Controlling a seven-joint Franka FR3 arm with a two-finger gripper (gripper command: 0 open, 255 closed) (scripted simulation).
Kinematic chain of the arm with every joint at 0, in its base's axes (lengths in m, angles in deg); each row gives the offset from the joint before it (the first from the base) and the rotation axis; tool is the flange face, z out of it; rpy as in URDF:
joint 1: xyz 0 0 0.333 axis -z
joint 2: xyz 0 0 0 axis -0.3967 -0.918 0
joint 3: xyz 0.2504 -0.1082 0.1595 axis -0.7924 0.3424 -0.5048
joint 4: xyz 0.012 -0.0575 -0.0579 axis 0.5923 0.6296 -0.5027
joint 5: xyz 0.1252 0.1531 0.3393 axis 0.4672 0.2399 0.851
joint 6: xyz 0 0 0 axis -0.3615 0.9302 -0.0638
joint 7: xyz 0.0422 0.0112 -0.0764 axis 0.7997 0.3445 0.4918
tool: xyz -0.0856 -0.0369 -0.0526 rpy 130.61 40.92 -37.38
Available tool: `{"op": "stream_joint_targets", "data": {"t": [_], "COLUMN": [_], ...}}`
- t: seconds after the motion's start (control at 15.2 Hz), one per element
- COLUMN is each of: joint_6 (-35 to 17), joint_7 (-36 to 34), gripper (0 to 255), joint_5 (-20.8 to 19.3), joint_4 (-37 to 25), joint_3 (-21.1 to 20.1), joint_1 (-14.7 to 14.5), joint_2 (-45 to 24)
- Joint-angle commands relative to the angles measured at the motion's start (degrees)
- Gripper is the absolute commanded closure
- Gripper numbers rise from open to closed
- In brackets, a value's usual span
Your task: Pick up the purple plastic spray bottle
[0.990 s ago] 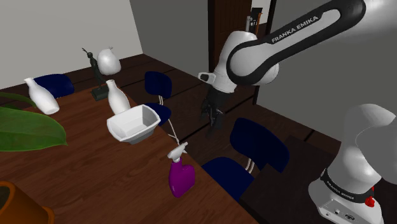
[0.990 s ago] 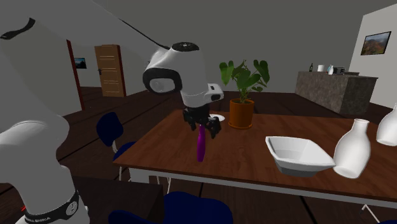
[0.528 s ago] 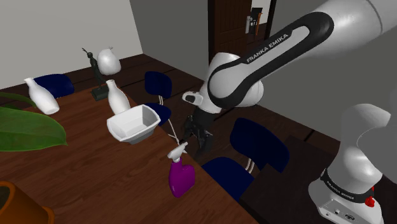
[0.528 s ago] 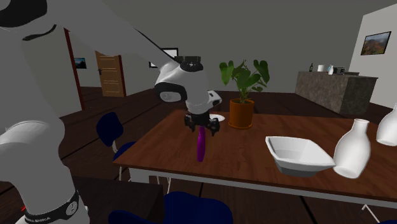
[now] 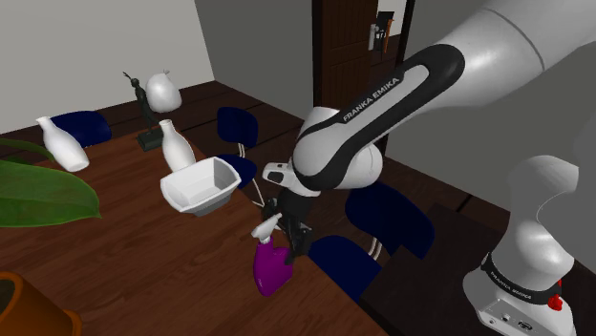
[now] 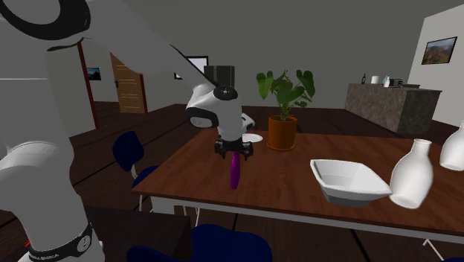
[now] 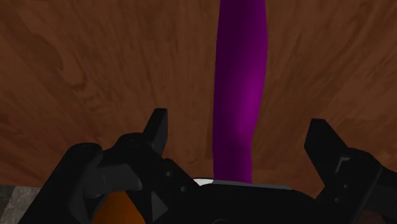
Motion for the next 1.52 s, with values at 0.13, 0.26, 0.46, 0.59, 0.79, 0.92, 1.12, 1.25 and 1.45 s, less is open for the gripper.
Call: {"op": "stream_joint_targets", "data": {"t": [0.13, 0.26, 0.46, 0.59, 0.79, 0.92, 1.12, 1.25, 1.45], "joint_6": [-1.79, -2.03, -2.02, -2.01, -2.0, -2.03, -0.73, 0.2, 1.67], "joint_7": [3.83, 4.39, 4.25, 4.24, 4.24, 4.39, 1.53, -0.3, -2.91], "gripper": [0, 0, 255, 255, 255, 255, 255, 255, 255], "joint_5": [3.67, 4.21, 4.13, 4.12, 4.11, 4.21, 1.42, -0.35, -2.87], "joint_4": [0.07, 0.05, 0.03, 0.03, 0.03, 0.05, 0.08, 0.02, -0.2], "joint_3": [-0.34, -0.41, -0.43, -0.43, -0.42, -0.41, -0.11, 0.04, 0.21], "joint_1": [-0.19, -0.19, -0.21, -0.21, -0.21, -0.18, -0.12, -0.04, 0.17], "joint_2": [-2.44, -2.82, -2.78, -2.77, -2.77, -2.82, -0.89, 0.34, 2.11]}}
